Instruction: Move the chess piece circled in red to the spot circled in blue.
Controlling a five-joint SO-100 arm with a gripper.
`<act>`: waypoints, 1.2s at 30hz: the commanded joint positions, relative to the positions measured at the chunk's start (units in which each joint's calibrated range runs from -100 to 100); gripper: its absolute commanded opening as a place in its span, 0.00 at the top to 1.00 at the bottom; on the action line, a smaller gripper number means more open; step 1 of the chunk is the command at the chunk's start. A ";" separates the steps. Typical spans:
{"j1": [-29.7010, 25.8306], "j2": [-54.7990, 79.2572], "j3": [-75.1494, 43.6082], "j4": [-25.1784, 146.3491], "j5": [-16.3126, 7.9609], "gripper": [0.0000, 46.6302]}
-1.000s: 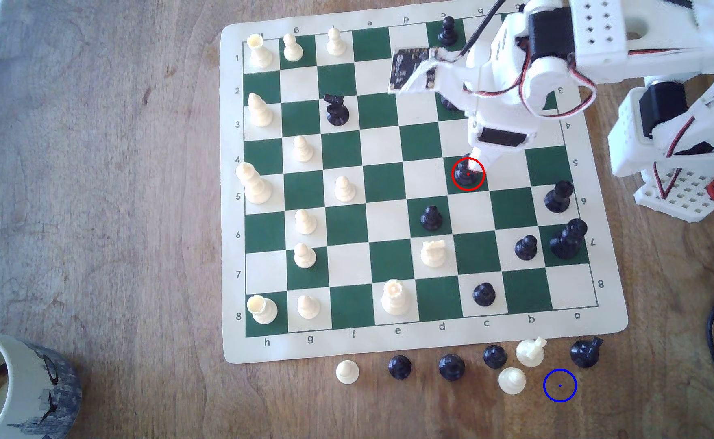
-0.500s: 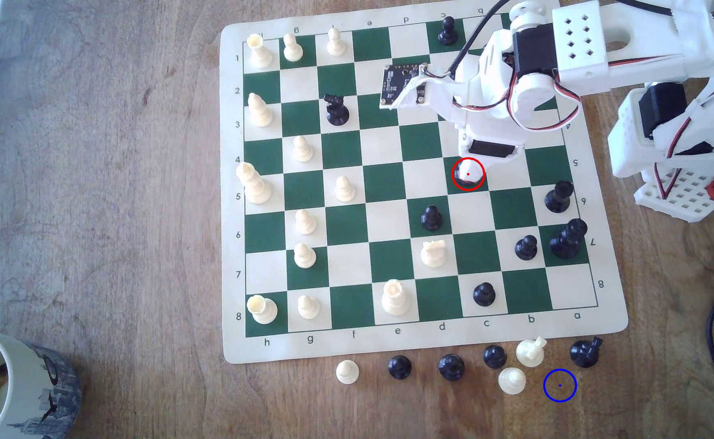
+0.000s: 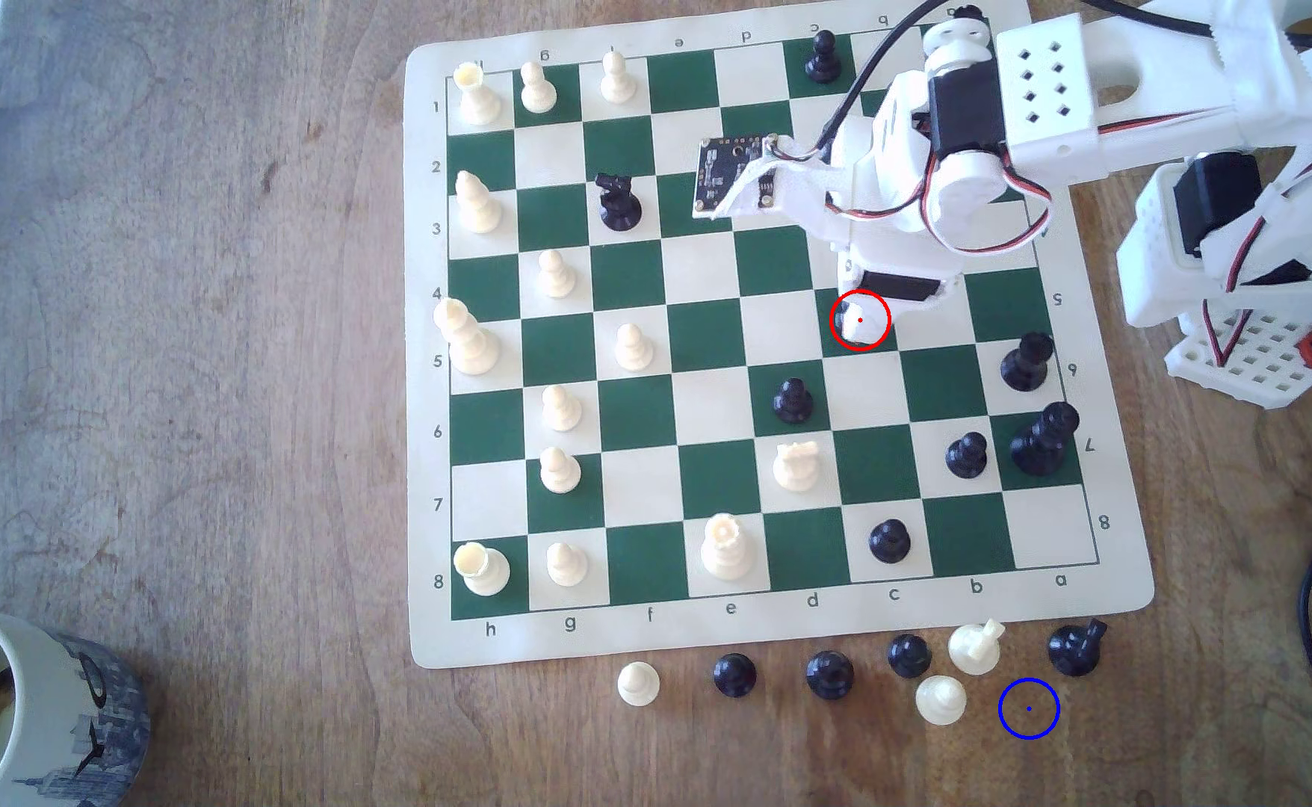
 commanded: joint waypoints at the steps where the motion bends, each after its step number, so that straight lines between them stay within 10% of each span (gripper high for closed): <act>1: -0.60 0.00 -0.80 -0.44 -0.34 0.71; 26: -1.54 -2.38 -2.79 3.98 -0.34 0.93; 36: -1.38 -11.72 -23.64 22.24 0.00 0.95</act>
